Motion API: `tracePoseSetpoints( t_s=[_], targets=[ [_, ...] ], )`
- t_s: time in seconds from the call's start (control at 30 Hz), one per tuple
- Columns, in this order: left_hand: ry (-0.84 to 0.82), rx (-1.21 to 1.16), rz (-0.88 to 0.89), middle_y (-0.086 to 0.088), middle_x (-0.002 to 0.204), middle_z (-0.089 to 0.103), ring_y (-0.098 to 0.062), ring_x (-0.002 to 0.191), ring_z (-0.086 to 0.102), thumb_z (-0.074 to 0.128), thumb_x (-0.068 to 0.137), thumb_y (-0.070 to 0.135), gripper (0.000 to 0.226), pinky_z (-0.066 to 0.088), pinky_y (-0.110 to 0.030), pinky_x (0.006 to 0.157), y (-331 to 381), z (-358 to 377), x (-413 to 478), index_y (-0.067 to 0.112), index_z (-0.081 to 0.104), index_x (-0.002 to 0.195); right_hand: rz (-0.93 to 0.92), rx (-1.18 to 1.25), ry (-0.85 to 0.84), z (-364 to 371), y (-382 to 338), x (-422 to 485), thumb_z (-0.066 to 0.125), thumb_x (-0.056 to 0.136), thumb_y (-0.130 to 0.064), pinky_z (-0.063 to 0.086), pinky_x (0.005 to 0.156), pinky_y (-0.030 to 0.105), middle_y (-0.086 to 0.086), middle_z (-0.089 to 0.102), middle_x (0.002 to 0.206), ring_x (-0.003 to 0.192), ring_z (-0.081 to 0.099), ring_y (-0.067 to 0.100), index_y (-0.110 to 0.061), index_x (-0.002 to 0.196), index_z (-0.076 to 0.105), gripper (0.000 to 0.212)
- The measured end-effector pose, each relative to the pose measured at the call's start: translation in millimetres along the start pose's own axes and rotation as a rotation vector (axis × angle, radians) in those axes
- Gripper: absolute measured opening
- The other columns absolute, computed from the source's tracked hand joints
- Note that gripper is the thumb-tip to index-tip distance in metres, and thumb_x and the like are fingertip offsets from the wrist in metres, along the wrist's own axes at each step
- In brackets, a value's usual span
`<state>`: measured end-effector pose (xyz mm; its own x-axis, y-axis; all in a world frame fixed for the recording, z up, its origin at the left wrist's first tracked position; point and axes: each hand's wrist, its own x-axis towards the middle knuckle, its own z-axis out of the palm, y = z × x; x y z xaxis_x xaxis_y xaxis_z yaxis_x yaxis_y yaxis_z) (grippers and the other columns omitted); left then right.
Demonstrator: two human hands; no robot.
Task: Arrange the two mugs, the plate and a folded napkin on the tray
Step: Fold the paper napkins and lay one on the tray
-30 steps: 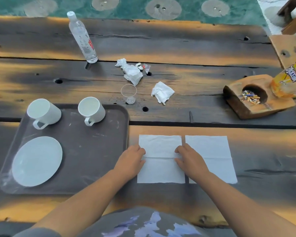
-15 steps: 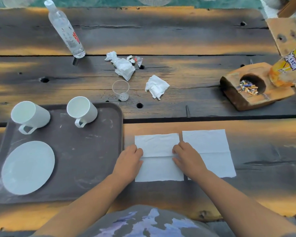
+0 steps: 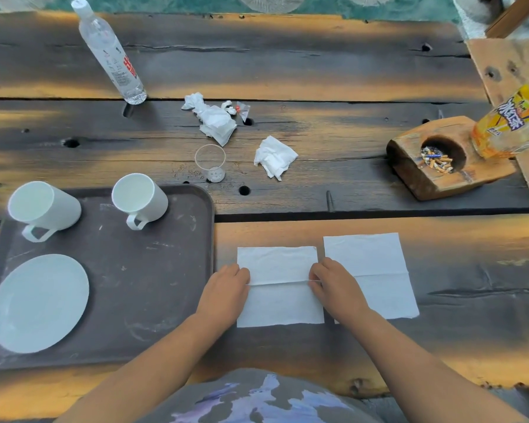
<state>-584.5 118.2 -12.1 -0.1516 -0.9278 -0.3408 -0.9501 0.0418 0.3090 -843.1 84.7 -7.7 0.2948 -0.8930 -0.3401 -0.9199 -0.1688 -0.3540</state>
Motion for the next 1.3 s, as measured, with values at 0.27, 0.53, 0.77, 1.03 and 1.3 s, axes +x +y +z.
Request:
tracePoseSetpoints(
  t_s=[0.27, 0.53, 0.77, 1.03, 1.3],
  targets=[
    [0.022, 0.027, 0.024, -0.002, 0.116, 0.056, -0.016, 0.097, 0.053, 0.044, 0.104, 0.017, 0.022, 0.053, -0.028, 0.086, 4, -1, 0, 0.018, 0.058, 0.121, 0.008, 0.012, -0.008, 0, -2, -5, 0.053, 0.101, -0.025, 0.037, 0.069, 0.022, -0.004, 0.056, 0.098, 0.086, 0.050, 0.014, -0.024, 0.089, 0.048, 0.013],
    [0.075, -0.064, -0.003, 0.001, 0.113, 0.058, -0.016, 0.102, 0.051, 0.048, 0.104, 0.012, 0.019, 0.051, -0.028, 0.091, 2, -9, -4, 0.015, 0.064, 0.112, 0.029, 0.102, -0.001, -5, -3, -7, 0.056, 0.098, -0.023, 0.036, 0.067, 0.020, -0.008, 0.053, 0.092, 0.086, 0.052, 0.014, -0.026, 0.086, 0.051, 0.013],
    [0.192, -0.274, 0.039, 0.002, 0.104, 0.053, -0.018, 0.094, 0.049, 0.056, 0.095, 0.003, 0.010, 0.040, -0.026, 0.079, 4, -38, -17, 0.009, 0.063, 0.100, 0.010, 0.272, 0.149, -27, -11, -19, 0.059, 0.093, -0.016, 0.044, 0.069, 0.026, -0.008, 0.055, 0.088, 0.086, 0.051, 0.013, -0.027, 0.079, 0.052, 0.018],
    [0.334, -0.533, 0.010, 0.009, 0.096, 0.059, -0.005, 0.091, 0.056, 0.062, 0.090, 0.001, 0.029, 0.039, -0.008, 0.078, 19, -68, -37, 0.028, 0.052, 0.087, 0.045, 0.530, 0.296, -56, -28, -45, 0.064, 0.091, -0.014, 0.046, 0.084, 0.022, -0.014, 0.067, 0.097, 0.099, 0.060, 0.004, -0.025, 0.084, 0.059, 0.014],
    [0.286, -0.922, -0.074, 0.021, 0.108, 0.076, 0.000, 0.103, 0.066, 0.056, 0.088, -0.003, 0.025, 0.050, -0.030, 0.085, 40, -103, -60, 0.020, 0.050, 0.081, 0.097, 0.940, 0.372, -89, -48, -65, 0.064, 0.089, -0.019, 0.047, 0.084, 0.026, -0.015, 0.078, 0.103, 0.103, 0.067, 0.000, -0.022, 0.073, 0.055, 0.018]
  ],
)
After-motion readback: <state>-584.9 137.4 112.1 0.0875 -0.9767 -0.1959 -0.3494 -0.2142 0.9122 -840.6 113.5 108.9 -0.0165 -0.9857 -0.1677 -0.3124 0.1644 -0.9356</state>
